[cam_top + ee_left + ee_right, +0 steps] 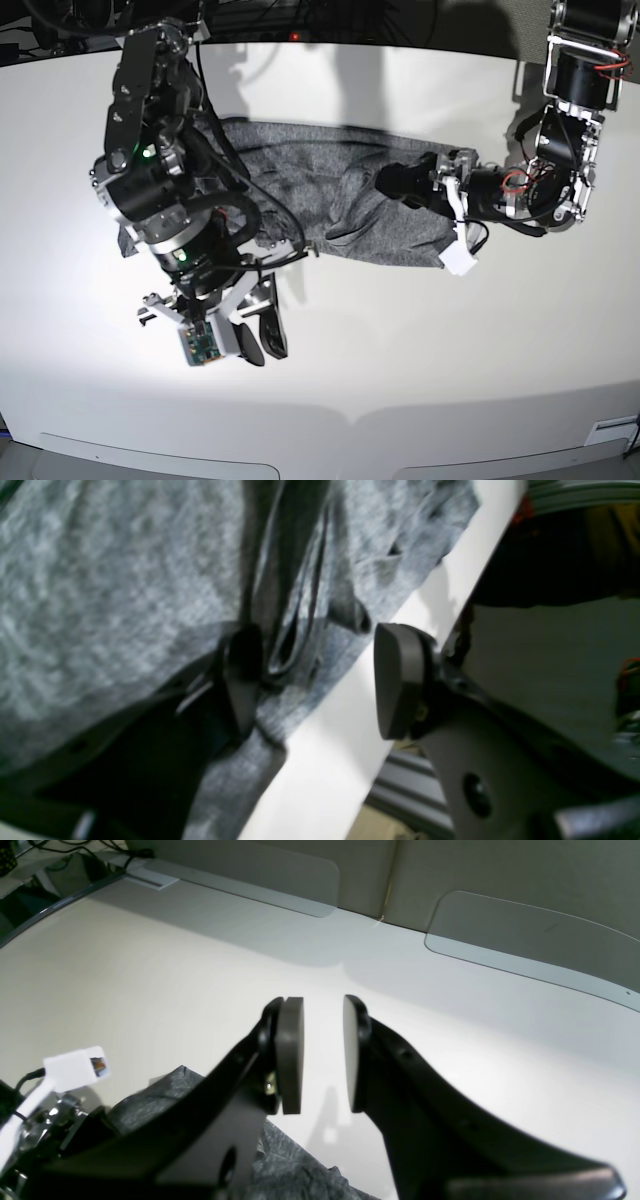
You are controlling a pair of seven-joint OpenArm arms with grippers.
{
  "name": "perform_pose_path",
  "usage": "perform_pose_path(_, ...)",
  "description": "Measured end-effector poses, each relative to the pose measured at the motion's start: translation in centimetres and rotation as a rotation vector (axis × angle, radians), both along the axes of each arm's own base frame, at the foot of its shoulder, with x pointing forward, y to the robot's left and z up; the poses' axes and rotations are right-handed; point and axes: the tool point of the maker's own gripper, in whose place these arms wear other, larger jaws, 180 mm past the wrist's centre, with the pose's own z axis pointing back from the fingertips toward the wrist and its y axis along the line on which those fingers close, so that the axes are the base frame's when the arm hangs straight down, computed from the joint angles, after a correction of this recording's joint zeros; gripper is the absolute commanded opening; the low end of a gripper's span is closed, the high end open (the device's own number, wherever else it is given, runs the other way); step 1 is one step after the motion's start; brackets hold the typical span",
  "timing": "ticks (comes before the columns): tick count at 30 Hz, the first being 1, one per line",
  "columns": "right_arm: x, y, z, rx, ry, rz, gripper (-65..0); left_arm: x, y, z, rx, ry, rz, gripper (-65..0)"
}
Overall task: Fold the T-shirt properly
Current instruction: 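Lay the folded end onto the strip middle with the left gripper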
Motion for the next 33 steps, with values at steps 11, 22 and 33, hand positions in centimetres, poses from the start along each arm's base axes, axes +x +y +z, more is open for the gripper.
perform_pose_path(11,0.0,0.0,0.0,0.000,0.000,0.000,-50.9,-3.3,-7.3,2.7,-0.280,0.096,-0.067,-30.7)
perform_pose_path(22,0.0,0.0,0.0,0.001,0.000,0.000,-50.9,-2.6,-8.2,4.0,-0.274,0.037,-0.096,-30.7)
perform_pose_path(33,0.0,0.0,0.0,0.000,0.001,0.000,-50.9,0.4,-3.5,2.0,0.083,-0.127,-0.154,-30.7)
